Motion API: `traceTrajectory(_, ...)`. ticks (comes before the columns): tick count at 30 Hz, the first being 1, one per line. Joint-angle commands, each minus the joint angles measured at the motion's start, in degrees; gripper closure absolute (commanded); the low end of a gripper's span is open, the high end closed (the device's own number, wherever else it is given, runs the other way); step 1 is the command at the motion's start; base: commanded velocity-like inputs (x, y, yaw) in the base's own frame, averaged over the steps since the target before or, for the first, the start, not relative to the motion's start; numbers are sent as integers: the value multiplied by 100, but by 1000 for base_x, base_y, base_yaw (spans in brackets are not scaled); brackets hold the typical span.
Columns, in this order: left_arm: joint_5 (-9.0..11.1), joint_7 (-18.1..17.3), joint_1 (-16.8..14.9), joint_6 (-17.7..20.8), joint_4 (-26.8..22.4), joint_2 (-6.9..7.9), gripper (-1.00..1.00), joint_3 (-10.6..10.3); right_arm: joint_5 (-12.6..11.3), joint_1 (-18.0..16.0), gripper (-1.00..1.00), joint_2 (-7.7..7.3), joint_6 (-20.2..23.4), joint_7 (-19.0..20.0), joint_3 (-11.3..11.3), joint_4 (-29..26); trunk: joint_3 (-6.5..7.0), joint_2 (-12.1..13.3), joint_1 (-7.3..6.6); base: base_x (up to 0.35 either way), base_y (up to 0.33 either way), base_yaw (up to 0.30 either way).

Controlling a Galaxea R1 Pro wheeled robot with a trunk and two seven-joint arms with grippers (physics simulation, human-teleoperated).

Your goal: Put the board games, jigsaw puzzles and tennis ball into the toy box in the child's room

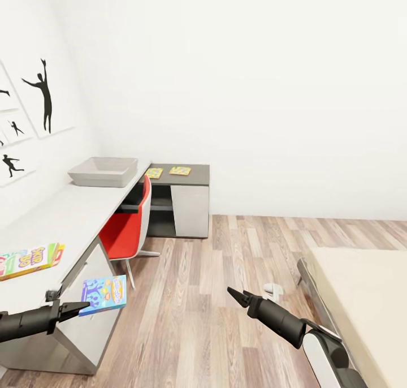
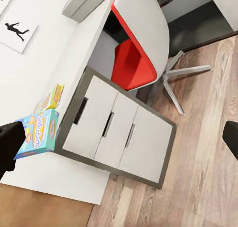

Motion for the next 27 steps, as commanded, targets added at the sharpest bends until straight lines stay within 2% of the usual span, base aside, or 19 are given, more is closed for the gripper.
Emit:
traceTrajectory(1,-1,-20,-4,60,0,-2,100,4,-44,-4,-100,-3,38,-11,1,-4,11,33,-20,0,0,4)
traceTrajectory(19,-1,-9,-4,60,0,-38,100,3,-44,-4,-100,-4,37,-10,-1,-1,376,755,-415,0,0,0)
traceTrajectory(27,-1,21,-4,60,0,-39,100,3,-44,-4,-100,2,37,-10,-7,1,376,755,-415,0,0,0)
